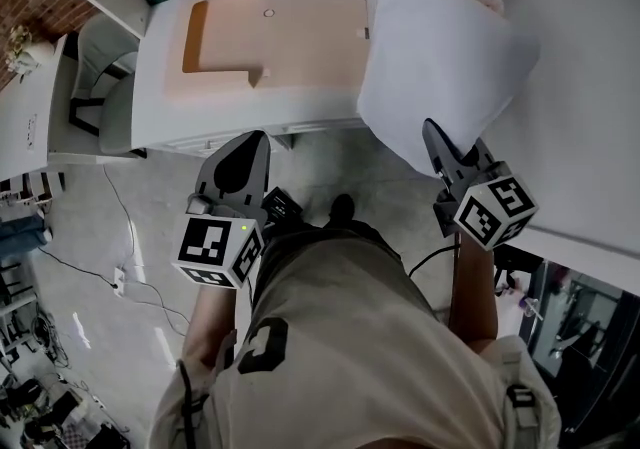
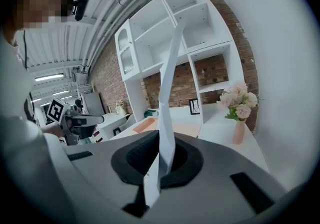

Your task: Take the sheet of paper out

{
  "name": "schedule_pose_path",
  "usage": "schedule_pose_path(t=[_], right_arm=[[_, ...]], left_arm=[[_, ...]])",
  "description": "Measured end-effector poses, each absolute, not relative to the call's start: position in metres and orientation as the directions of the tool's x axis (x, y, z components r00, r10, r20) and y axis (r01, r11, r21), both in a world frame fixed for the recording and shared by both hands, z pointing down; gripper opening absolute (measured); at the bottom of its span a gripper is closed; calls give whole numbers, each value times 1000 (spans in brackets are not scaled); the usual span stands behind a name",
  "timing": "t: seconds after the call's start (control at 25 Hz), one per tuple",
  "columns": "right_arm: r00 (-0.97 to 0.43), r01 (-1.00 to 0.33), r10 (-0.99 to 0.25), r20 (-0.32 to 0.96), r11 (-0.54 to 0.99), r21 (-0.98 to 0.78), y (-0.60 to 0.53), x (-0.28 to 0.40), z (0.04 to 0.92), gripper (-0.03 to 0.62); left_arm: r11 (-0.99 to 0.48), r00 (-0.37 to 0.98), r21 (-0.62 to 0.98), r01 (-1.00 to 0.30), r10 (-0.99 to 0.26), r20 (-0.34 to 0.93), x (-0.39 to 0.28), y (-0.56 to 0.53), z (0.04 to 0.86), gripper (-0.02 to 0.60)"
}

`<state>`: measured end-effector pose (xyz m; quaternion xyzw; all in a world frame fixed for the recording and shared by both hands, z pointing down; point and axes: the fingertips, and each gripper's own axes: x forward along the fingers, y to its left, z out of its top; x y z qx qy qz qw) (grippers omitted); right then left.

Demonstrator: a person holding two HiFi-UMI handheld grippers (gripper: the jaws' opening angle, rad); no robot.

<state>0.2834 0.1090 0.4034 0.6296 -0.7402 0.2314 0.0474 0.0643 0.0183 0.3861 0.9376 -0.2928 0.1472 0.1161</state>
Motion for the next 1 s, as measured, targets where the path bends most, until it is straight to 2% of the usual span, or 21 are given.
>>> schedule_pose_path(t=[0.36,0.64,1.0], right_arm=[[-163,-954,-910,382,47,-296,121,307,415,28],[-91,-958,-919,383,-24,-285,132,314,410,28],[-89,-962,-905,415,-29,-271,96,264,404,28]], left_arm=[[-856,808,71,-511,-451,380,104,30,395,17],[-912,861,69,-405,-355,364,127,25,393,17],[-898,857,75,-434,-386,342,68,-17,386,17]])
